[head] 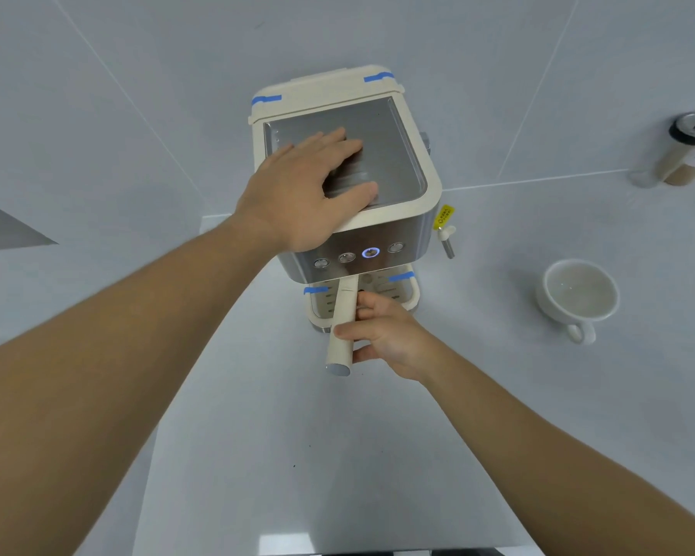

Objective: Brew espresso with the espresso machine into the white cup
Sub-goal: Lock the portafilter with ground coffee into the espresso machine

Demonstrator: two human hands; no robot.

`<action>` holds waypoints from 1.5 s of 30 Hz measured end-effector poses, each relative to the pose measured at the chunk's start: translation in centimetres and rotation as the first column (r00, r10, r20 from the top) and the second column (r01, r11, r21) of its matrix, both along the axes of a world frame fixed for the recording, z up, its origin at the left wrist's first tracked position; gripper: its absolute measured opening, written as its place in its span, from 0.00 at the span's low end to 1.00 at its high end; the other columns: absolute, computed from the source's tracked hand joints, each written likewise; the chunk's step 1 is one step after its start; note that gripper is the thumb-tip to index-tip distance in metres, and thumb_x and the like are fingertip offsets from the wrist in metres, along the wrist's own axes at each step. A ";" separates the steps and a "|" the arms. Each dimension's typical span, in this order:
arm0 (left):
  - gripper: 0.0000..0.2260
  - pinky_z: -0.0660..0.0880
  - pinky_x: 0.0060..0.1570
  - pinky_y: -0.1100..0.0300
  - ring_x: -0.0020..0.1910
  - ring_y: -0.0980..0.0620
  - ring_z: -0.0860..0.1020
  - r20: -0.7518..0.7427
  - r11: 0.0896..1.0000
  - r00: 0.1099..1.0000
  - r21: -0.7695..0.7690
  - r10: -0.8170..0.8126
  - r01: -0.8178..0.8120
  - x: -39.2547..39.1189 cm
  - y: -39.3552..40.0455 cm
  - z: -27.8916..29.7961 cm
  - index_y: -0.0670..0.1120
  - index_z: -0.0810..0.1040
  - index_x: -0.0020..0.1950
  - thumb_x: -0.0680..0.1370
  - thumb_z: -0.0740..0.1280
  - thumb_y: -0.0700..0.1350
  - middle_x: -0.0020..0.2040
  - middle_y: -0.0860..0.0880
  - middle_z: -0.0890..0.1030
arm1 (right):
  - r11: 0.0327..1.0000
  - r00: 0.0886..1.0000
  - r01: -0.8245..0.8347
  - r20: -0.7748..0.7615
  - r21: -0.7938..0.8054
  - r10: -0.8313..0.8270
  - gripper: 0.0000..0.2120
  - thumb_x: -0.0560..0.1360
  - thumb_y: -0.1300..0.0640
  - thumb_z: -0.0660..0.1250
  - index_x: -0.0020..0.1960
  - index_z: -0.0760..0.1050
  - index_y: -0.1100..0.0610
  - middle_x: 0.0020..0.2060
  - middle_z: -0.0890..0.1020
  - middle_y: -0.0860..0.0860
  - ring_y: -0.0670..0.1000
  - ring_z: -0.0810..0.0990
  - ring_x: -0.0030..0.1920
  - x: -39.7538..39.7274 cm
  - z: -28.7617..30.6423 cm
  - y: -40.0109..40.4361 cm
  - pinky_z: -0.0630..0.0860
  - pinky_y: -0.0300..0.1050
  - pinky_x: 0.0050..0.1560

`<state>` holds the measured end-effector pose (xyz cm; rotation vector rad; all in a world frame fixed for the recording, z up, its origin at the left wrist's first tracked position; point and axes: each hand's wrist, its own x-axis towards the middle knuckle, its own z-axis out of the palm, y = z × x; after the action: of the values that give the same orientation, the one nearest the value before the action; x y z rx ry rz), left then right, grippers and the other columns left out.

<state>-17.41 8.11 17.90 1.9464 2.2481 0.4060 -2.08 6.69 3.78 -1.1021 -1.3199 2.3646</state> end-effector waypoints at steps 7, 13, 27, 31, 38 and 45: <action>0.28 0.53 0.75 0.51 0.77 0.52 0.59 0.001 1.000 1.000 0.007 0.004 -0.004 0.2 -0.1 0.1 0.56 0.64 0.76 0.78 0.60 0.62 0.79 0.54 0.61 | 0.995 0.993 0.093 -0.068 -0.035 -0.095 0.17 0.73 0.70 0.70 0.59 0.76 0.57 0.53 0.81 0.57 0.53 0.82 0.49 -1.0 -0.5 -1.4 0.83 0.46 0.38; 0.29 0.56 0.75 0.50 0.76 0.52 0.61 0.006 1.000 1.000 0.015 -0.016 0.015 -0.2 0.0 -0.1 0.55 0.65 0.75 0.76 0.59 0.64 0.78 0.53 0.64 | 0.987 0.984 0.153 -0.088 -0.045 -0.156 0.16 0.72 0.69 0.71 0.57 0.76 0.56 0.51 0.82 0.57 0.54 0.82 0.50 -2.3 -1.0 -1.8 0.84 0.50 0.41; 0.27 0.55 0.74 0.52 0.77 0.53 0.59 -0.017 0.999 0.999 0.018 -0.041 0.041 -0.2 0.0 0.0 0.54 0.64 0.76 0.78 0.59 0.61 0.79 0.53 0.62 | 0.930 0.926 0.329 -0.136 -0.163 -0.352 0.25 0.68 0.71 0.74 0.62 0.70 0.61 0.55 0.80 0.60 0.56 0.83 0.51 -7.7 -1.0 -2.7 0.85 0.52 0.41; 0.27 0.53 0.74 0.52 0.78 0.52 0.58 -0.035 0.998 0.998 -0.011 -0.055 0.055 -0.5 0.3 -0.2 0.55 0.63 0.77 0.79 0.57 0.62 0.79 0.53 0.61 | 0.916 0.911 0.354 -0.152 -0.187 -0.383 0.23 0.69 0.71 0.74 0.59 0.70 0.60 0.53 0.80 0.58 0.56 0.83 0.49 -8.6 -1.1 -2.8 0.85 0.50 0.39; 0.29 0.58 0.74 0.51 0.76 0.53 0.62 0.015 0.994 0.994 -0.022 -0.110 0.110 -2.2 0.9 -0.1 0.57 0.67 0.74 0.74 0.57 0.64 0.77 0.54 0.66 | 0.916 0.904 0.354 -0.182 -0.187 -0.386 0.25 0.68 0.71 0.75 0.61 0.70 0.62 0.50 0.79 0.57 0.56 0.83 0.49 -8.6 -1.3 -3.5 0.84 0.52 0.41; 0.30 0.60 0.73 0.46 0.75 0.53 0.64 -0.012 0.991 0.991 -0.024 -0.136 0.135 -2.5 1.2 -0.5 0.59 0.66 0.73 0.72 0.54 0.67 0.75 0.56 0.67 | 0.892 0.875 0.422 -0.184 -0.162 -0.448 0.25 0.67 0.72 0.75 0.60 0.71 0.60 0.48 0.80 0.57 0.54 0.82 0.47 -10.6 -1.0 -3.3 0.85 0.54 0.42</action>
<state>-19.94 9.29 17.42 2.0803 2.1022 0.3499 -12.64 3.35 2.73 -1.0082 -0.7667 2.1614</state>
